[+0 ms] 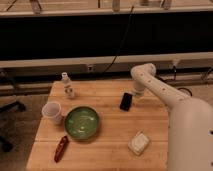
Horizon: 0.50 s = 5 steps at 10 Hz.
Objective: Push the eraser across the table
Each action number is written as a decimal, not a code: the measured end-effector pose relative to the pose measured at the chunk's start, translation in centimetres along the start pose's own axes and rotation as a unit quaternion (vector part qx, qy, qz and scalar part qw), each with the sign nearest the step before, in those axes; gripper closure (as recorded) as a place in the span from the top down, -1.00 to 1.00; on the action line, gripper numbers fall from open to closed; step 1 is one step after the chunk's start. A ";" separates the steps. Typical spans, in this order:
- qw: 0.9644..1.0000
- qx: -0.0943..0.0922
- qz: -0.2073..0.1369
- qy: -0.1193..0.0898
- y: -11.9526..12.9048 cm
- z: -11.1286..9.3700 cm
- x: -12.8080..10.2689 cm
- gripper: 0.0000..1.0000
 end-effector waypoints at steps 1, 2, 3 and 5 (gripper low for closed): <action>1.000 -0.002 -0.002 0.001 0.1 0.1 0.0 -1.00; 1.000 -0.005 -0.006 0.000 0.2 0.3 -0.4 -1.00; 1.000 -0.007 -0.011 0.000 0.3 0.4 -0.7 -1.00; 1.000 -0.010 -0.021 -0.004 0.8 0.5 -1.4 -1.00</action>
